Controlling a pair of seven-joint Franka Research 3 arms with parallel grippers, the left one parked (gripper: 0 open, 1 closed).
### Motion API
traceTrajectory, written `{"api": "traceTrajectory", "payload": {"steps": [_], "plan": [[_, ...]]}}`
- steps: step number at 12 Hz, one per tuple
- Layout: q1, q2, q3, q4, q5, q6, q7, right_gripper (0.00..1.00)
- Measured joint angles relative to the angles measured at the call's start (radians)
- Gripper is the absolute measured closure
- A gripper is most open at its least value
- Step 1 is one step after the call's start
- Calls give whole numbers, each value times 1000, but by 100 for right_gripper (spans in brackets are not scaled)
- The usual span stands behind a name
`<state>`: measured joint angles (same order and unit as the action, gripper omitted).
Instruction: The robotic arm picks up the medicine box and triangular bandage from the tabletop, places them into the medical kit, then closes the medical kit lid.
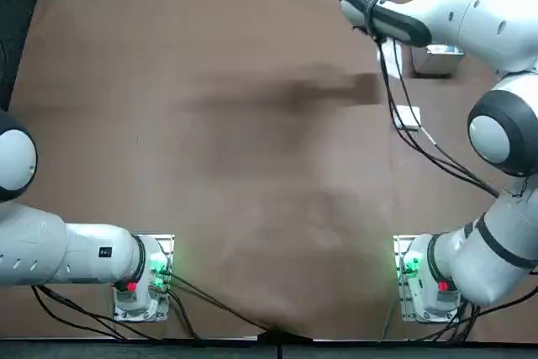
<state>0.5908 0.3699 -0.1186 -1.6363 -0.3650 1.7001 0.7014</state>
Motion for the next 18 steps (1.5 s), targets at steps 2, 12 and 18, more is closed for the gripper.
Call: {"api": "traceTrajectory", "payload": {"steps": [2,12,18], "plan": [[-56,1,-1,65,-96,-37,-95,98],[-172,105,0,114,-474,-88,-266,98],[-213,220,-1,116,-662,-88,-237,98]]}}
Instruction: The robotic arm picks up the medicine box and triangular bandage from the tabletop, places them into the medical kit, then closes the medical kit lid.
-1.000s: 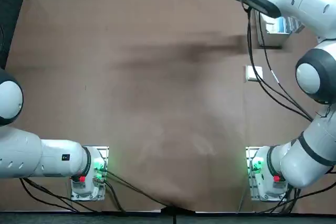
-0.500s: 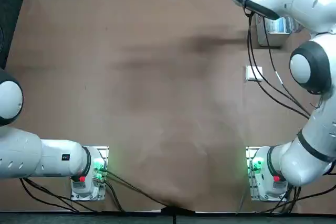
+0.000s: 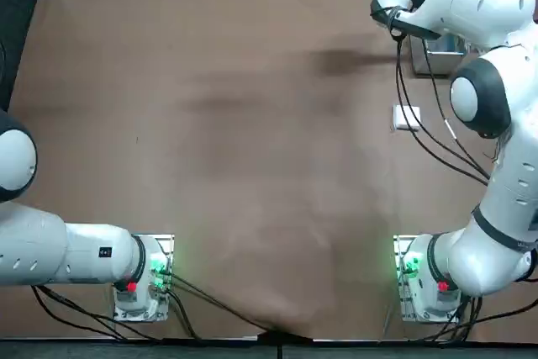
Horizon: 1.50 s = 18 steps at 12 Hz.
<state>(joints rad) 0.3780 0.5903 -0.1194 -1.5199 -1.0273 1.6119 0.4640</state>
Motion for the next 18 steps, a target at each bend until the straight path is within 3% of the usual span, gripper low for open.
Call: {"api": "traceTrajectory", "payload": {"steps": [11,18], "plan": [[-28,99,-13,1,-40,-3,166,97],[-42,138,-19,1,-40,-3,179,93]]}}
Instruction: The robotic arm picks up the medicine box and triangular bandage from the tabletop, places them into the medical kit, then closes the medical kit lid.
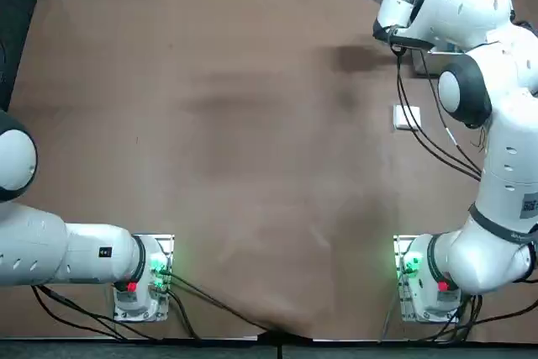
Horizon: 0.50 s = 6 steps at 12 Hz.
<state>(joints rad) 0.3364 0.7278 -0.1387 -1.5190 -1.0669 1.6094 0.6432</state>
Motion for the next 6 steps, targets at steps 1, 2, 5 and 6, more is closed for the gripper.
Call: {"api": "traceTrajectory", "payload": {"steps": [1,2,5,6], "plan": [[0,3,0,0,0,0,0,93],[0,6,0,0,0,1,0,92],[0,22,0,1,0,17,1,91],[-1,26,0,1,0,22,2,90]]}}
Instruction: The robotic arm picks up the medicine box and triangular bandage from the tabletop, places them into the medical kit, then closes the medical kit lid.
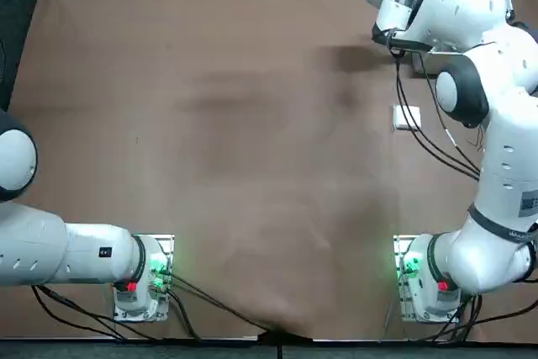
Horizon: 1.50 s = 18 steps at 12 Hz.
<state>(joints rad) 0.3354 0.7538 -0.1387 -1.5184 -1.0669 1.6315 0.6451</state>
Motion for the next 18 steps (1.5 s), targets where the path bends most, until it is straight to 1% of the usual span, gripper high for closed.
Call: {"api": "traceTrajectory", "payload": {"steps": [3,5,6,11,12,14,16,18], "plan": [[-5,6,0,0,0,7,1,89],[-9,7,-1,0,0,9,2,79],[-12,8,-2,1,0,13,2,62],[-22,0,-2,28,7,20,2,2],[-23,-10,-2,34,22,20,2,0],[-24,-37,-2,57,81,20,-23,0],[-25,-70,-2,91,159,19,-111,0],[-25,-105,-2,109,200,16,-184,0]]}}
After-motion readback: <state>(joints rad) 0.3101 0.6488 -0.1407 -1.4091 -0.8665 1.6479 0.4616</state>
